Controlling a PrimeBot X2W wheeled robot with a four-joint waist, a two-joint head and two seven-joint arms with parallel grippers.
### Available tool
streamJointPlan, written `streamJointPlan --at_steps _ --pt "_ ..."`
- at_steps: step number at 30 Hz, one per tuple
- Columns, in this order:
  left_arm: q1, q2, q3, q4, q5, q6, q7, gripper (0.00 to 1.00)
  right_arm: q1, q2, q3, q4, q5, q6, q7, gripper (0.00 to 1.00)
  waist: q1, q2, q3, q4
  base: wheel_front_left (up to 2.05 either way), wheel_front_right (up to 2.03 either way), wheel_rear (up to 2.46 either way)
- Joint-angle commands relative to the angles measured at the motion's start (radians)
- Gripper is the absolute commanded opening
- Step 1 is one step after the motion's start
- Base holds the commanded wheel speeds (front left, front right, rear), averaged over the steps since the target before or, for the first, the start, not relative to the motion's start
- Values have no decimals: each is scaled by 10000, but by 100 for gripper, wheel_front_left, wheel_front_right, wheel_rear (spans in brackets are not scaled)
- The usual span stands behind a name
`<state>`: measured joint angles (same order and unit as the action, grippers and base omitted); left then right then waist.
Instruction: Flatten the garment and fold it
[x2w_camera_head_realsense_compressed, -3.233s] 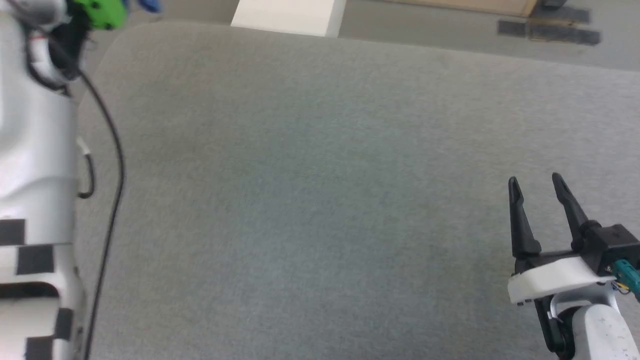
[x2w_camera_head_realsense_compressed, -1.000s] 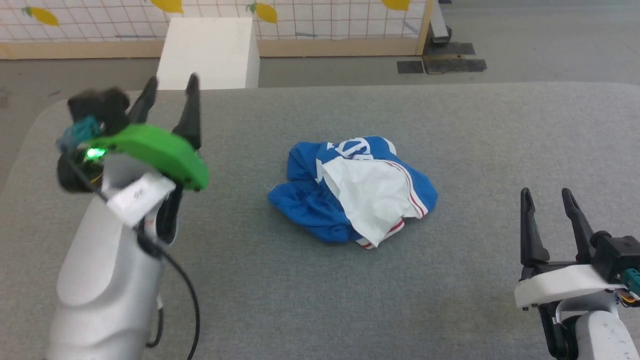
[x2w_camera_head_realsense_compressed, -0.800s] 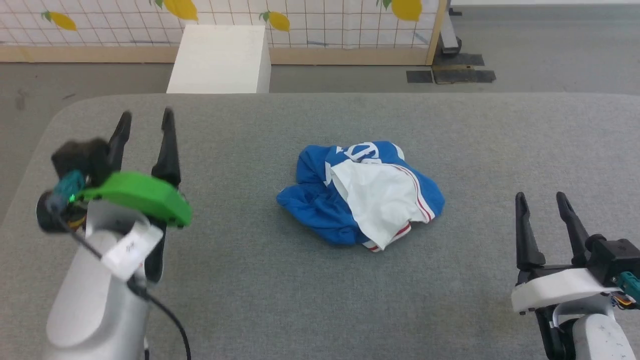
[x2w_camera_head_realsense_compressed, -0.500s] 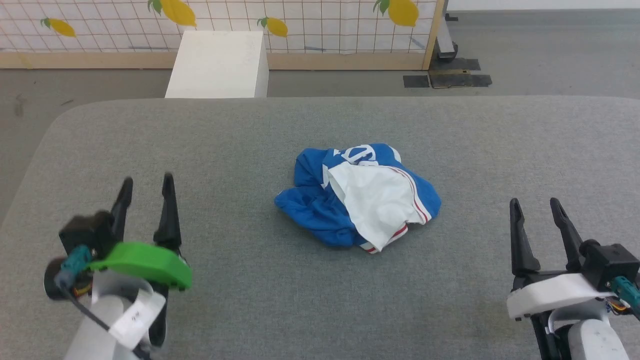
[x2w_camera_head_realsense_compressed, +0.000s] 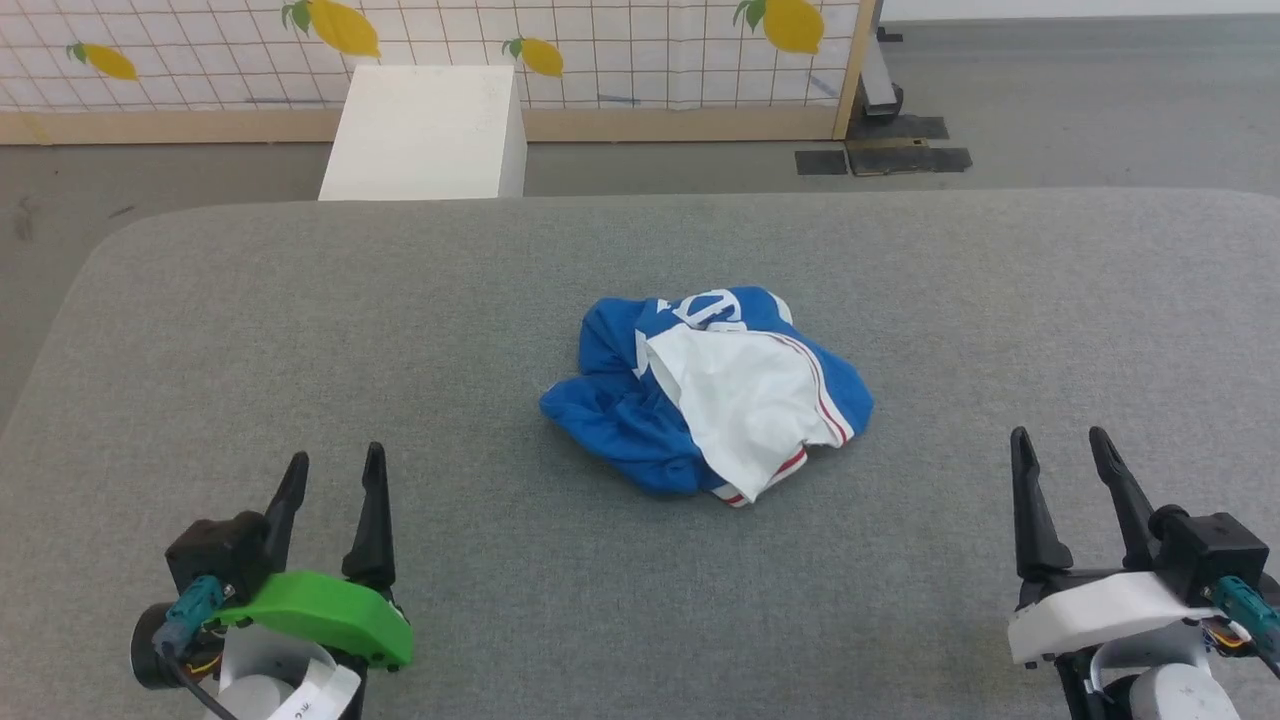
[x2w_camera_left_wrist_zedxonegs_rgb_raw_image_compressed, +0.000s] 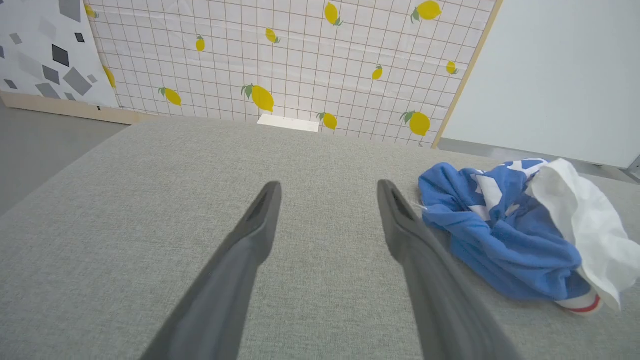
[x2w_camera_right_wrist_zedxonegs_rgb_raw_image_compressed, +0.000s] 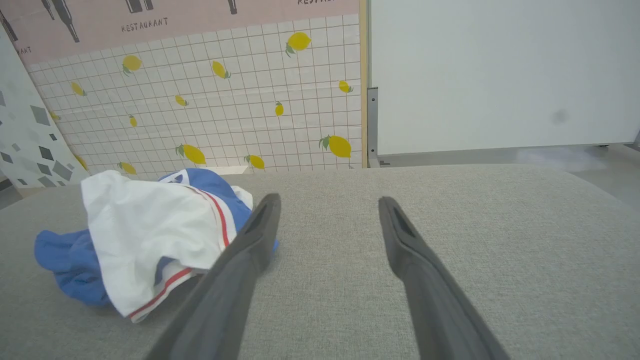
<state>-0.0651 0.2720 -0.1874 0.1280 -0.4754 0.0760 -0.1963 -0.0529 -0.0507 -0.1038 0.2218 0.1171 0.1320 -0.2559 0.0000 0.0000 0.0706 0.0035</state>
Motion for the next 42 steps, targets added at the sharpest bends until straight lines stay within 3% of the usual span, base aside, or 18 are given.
streamJointPlan --at_steps 1,9,17,23,30,35,40,41,42 --pt "125 -38 -12 17 -45 53 -16 100 95 5 6 50 59 -13 -58 100 0 0 11 -2 0 0 0" --pt "146 16 -68 -66 -38 147 75 100 -145 5 -18 109 -46 -13 211 100 0 0 55 8 0 0 0" --pt "119 -55 -190 -340 20 311 125 100 -1843 -128 730 334 -495 -13 2780 100 0 0 440 52 0 0 0" --pt "-88 -185 -345 -579 88 384 104 100 -3551 -859 2396 752 38 -13 5414 100 0 0 973 230 0 0 0" --pt "-393 -356 -505 -708 118 423 61 100 -4862 -1697 5182 983 1209 -13 8415 100 0 0 1682 549 0 0 0" --pt "-662 -499 -648 -681 138 403 6 100 -5355 -2106 6525 959 1847 -13 9446 100 0 0 2124 778 0 0 0" --pt "-818 -613 -730 -484 94 343 -85 100 -5519 -2321 7228 1071 2223 -13 9558 100 0 0 2291 901 0 0 0" --pt "-833 -633 -736 -443 81 340 -104 100 -5541 -2365 7312 1088 2281 -13 9511 43 0 0 2301 905 0 0 0" --pt "-842 -645 -740 -413 71 337 -117 100 -5562 -2398 7360 1080 2330 -13 9424 12 0 0 2307 904 0 0 0"
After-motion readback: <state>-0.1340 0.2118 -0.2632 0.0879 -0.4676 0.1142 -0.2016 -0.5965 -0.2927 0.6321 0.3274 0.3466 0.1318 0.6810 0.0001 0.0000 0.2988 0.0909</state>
